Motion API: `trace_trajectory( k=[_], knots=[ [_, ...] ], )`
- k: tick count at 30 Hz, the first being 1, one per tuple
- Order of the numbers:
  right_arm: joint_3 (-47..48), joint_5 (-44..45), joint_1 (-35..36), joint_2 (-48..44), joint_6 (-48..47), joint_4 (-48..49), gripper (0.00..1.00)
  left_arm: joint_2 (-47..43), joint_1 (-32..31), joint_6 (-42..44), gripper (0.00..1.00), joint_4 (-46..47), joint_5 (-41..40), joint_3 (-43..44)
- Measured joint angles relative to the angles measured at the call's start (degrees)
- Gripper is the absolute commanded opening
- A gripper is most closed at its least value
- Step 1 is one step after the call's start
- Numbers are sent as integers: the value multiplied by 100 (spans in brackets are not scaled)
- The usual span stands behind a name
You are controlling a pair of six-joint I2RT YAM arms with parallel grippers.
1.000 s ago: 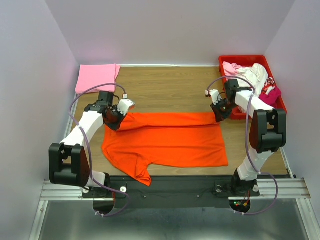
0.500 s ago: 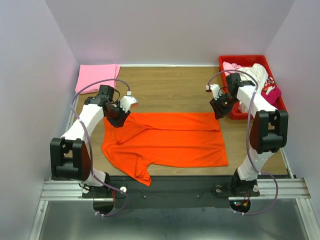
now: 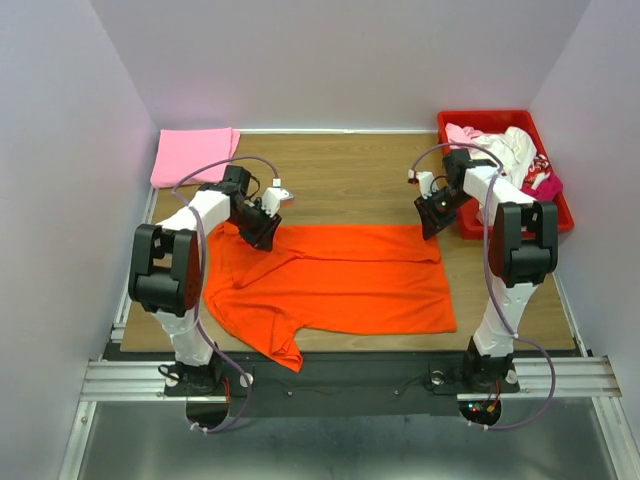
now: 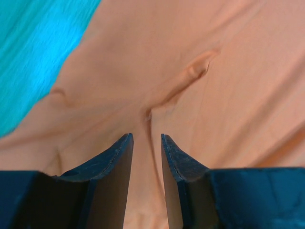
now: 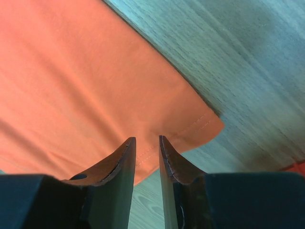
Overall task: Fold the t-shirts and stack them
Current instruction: Fold the tshirt
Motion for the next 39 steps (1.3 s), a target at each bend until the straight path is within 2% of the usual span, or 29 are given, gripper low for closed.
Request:
trace_trajectory(
  k=[8, 10, 11, 14, 17, 21, 26, 31, 35, 39],
  knots=[
    [4, 7, 0, 0, 59, 4, 31, 588, -111, -39, 45, 103, 387, 129],
    [4, 17, 0, 0, 59, 4, 31, 634, -138, -20, 41, 96, 433, 131],
    [4, 22, 0, 0, 57, 7, 31, 645, -153, -7, 35, 74, 463, 129],
    [4, 31, 0, 2, 57, 4, 31, 640, -254, 125, 26, -35, 597, 129],
    [4, 33, 0, 4, 57, 4, 31, 544, -391, 221, 23, -111, 651, 44],
    [4, 46, 0, 7, 57, 2, 31, 57, -662, 284, 23, -240, 643, -289],
    [94, 74, 0, 9, 57, 2, 32, -457, -1165, 487, 37, -527, 581, -540],
    [330, 114, 0, 31, 79, -4, 33, -516, -1456, 789, 38, -997, 413, -638],
    [538, 153, 0, 103, 168, 20, 38, -634, -1126, 881, 39, -1283, 363, -490],
    [608, 341, 0, 116, 398, 168, 41, -647, -136, 527, 41, -1025, 385, 144]
  ],
)
